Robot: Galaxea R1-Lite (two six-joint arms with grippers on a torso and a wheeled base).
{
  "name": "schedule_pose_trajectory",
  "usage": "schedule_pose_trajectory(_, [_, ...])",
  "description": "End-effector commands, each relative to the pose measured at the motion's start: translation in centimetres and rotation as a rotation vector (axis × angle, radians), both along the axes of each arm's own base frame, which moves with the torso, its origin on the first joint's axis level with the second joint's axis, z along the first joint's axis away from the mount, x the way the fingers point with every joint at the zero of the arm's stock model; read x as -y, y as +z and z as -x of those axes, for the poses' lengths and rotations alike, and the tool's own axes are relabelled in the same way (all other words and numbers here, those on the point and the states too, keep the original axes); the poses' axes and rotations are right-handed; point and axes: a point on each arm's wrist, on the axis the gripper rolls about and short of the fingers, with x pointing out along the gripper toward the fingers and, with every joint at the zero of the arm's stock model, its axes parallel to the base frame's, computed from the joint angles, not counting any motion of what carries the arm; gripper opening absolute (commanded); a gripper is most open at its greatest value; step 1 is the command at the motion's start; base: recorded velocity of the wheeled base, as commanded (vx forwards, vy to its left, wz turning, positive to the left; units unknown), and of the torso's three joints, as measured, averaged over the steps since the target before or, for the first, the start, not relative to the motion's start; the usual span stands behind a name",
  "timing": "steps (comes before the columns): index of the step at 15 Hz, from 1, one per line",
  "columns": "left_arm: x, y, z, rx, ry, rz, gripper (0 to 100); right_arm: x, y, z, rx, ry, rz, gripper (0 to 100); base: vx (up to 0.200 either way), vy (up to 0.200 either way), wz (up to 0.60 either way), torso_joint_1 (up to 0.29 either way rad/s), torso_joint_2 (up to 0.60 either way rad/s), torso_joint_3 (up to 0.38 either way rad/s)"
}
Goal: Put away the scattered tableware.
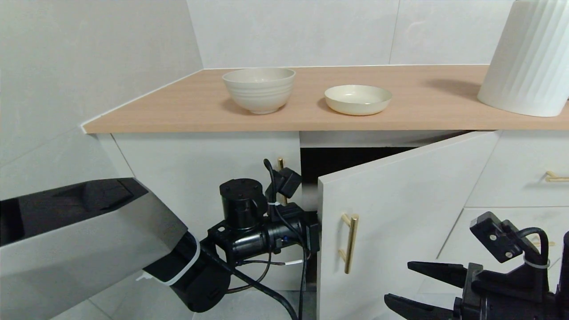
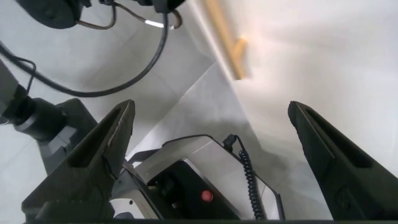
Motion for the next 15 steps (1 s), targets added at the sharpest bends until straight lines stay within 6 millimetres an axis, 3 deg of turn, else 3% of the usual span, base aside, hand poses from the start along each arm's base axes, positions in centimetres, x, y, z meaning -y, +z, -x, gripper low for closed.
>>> schedule_pose_trajectory(1, [0.1, 0.3, 0.1, 0.007, -0.004, 0.006, 0, 0.1, 0.1, 0.1, 0.005, 0.001, -0.005, 100, -0.2, 0.0, 0.0, -0.002, 0.0, 0.007])
schedule_pose_trajectory(3, [0.3, 0.3, 0.2, 0.005, -0.01, 0.004, 0, 0.0, 0.1, 0.1, 0.004, 0.001, -0.004, 100, -0.2, 0.0, 0.0, 0.0, 0.0, 0.005])
schedule_pose_trajectory(10, [1.4, 0.4, -1.1, -0.017, -0.002, -0.011, 0, 0.0, 0.1, 0.0, 0.003, 0.001, -0.003, 100, 0.0, 0.0, 0.0, 0.0, 0.0, 0.0])
schedule_pose_trajectory(15, [1.8, 1.1, -1.6, -0.024, 0.002, -0.009, 0, 0.0, 0.1, 0.1, 0.004, 0.001, -0.004, 100, -0.2, 0.0, 0.0, 0.006, 0.01, 0.0])
